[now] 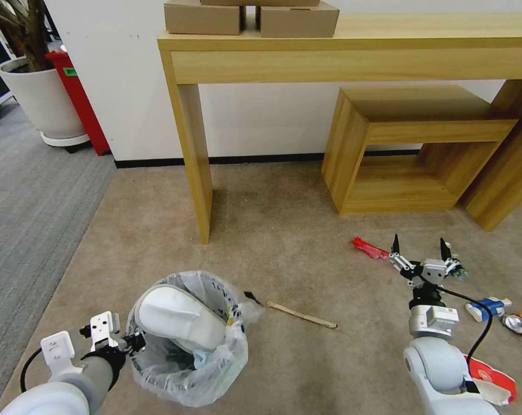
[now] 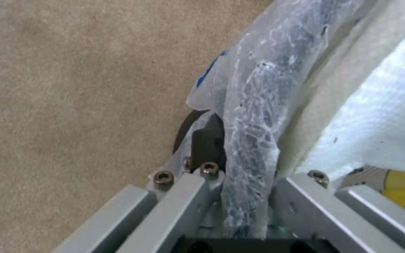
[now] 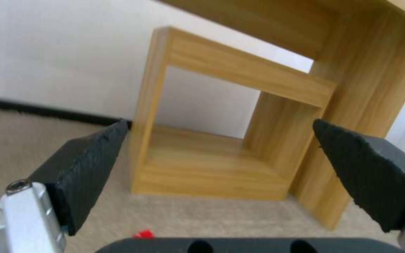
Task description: Pick up the trash bin and place the garbage on the floor into it.
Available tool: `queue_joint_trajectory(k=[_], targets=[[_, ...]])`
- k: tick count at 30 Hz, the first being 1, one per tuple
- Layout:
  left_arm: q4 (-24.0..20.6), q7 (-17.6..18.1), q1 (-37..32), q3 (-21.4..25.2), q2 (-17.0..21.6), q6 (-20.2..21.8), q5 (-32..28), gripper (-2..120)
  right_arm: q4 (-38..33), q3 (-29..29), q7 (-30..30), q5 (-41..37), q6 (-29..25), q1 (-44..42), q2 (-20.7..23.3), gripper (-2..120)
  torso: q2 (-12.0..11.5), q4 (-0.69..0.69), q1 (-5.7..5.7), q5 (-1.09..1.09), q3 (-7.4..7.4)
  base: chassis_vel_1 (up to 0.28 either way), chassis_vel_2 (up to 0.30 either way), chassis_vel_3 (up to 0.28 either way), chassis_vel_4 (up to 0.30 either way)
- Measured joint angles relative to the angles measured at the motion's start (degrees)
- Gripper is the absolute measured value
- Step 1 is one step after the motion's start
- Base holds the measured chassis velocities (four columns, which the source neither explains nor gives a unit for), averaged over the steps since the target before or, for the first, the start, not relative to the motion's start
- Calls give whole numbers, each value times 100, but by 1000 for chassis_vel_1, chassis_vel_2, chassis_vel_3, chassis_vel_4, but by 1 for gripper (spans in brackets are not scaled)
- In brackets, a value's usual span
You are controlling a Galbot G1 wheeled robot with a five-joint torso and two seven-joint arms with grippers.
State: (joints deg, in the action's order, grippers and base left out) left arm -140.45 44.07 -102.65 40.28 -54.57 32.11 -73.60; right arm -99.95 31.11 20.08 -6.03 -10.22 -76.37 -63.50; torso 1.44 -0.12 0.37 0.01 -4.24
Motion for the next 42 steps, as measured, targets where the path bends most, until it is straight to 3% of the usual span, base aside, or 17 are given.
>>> queue_joint_trajectory(k=[5, 16, 26, 42], targets=[[-33, -38, -18, 16, -23, -45, 47, 0, 51, -93, 48, -201, 166, 158, 311, 100, 0, 0, 0, 0, 0, 0, 0, 0, 0], [41, -219, -25, -71, -104, -157, 346, 0, -307, 108, -86, -84, 147, -136, 70, 100, 0, 0, 0, 0, 0, 0, 0, 0, 0], [54, -248, -28, -91, -58, -174, 391, 0, -380, 539, -107, -21, 153, -269, 169, 100, 0, 0, 0, 0, 0, 0, 0, 0, 0], [181, -441, 62, -319, -11, -270, 633, 0, -673, 1475, -144, 112, 127, -687, -398, 100, 0, 0, 0, -1, 0, 0, 0, 0, 0]])
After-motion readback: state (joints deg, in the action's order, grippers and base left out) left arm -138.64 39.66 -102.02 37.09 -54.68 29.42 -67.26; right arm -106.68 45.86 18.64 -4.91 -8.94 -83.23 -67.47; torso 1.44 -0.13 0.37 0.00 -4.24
